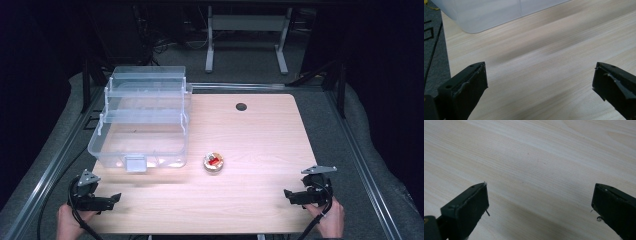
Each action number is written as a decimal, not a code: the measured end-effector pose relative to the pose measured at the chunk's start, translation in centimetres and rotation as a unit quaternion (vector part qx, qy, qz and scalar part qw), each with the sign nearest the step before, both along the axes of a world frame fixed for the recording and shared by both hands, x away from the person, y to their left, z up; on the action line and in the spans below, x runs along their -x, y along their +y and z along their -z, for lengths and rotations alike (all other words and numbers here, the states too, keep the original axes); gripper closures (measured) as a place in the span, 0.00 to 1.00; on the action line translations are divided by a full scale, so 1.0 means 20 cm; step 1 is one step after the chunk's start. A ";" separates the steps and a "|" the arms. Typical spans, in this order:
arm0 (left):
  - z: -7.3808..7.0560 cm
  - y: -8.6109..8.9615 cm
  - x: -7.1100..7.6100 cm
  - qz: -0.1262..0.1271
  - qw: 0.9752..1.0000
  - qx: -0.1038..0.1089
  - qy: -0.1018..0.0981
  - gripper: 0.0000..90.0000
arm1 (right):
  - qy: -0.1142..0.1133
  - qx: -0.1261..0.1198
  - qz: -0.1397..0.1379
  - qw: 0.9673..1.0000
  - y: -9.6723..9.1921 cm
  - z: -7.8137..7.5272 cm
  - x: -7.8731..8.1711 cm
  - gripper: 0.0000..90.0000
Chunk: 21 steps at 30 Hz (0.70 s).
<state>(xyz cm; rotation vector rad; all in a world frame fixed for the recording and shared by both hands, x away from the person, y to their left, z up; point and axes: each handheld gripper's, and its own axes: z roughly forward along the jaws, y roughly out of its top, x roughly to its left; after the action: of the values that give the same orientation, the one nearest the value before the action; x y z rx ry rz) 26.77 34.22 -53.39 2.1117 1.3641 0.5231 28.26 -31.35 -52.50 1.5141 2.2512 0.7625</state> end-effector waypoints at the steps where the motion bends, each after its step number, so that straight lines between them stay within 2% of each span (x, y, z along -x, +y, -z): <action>1: 0.00 0.00 0.00 0.000 1.000 0.000 0.000 0.00 | 0.000 0.001 0.001 1.000 0.00 0.00 0.00 0.01; 10: -0.01 -0.01 -0.01 0.000 1.000 -0.005 0.001 0.00 | 0.007 0.000 -0.012 1.000 0.04 -0.01 -0.03 0.01; 12: -0.02 0.00 0.00 -0.008 1.000 -0.014 -0.003 0.00 | 0.007 0.007 -0.016 1.000 0.07 -0.02 -0.04 0.01; 15: -0.02 0.00 0.00 -0.011 1.000 -0.010 -0.004 0.00 | 0.008 0.009 -0.021 1.000 0.09 -0.03 -0.06 0.01; 21: 0.00 0.00 0.00 -0.014 1.000 -0.007 -0.001 0.00 | 0.009 0.012 -0.046 0.999 0.19 -0.06 -0.11 0.00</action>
<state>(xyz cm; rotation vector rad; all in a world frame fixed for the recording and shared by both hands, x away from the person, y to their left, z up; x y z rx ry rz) 26.72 34.17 -53.29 2.1060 1.3936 0.5472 30.37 -27.64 -51.38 1.4206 2.3490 0.7486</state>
